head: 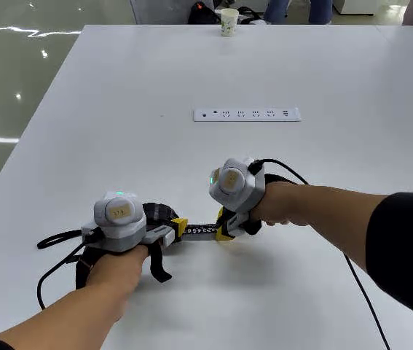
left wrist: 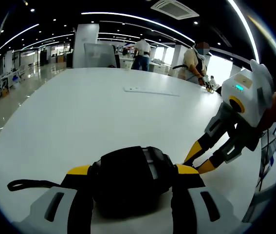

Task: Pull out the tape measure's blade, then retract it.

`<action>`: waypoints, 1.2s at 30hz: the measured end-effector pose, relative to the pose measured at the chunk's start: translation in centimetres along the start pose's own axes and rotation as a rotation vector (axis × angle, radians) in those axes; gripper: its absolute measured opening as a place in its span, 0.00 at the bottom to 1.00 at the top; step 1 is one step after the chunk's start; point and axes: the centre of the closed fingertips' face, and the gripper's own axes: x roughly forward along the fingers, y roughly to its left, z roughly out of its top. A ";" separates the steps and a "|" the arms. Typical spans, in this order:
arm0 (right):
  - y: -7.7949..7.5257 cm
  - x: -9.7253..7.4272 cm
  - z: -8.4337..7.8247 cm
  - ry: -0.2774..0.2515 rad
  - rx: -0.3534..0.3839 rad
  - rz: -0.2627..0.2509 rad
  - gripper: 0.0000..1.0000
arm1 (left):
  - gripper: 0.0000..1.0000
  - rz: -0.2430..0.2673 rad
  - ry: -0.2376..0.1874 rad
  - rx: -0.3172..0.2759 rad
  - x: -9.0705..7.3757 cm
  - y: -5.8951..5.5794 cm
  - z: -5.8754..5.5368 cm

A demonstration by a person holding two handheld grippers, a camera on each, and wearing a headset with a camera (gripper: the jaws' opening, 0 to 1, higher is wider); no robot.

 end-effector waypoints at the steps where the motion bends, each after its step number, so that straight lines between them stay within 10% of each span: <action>1: 0.0 0.1 0.1 -0.002 0.001 0.001 0.11 | 0.60 -0.001 0.000 -0.001 0.0 0.0 0.0; 36: 0.2 1.2 2.3 -0.044 -0.003 0.010 0.11 | 0.60 -0.006 -0.001 -0.016 0.0 0.0 0.0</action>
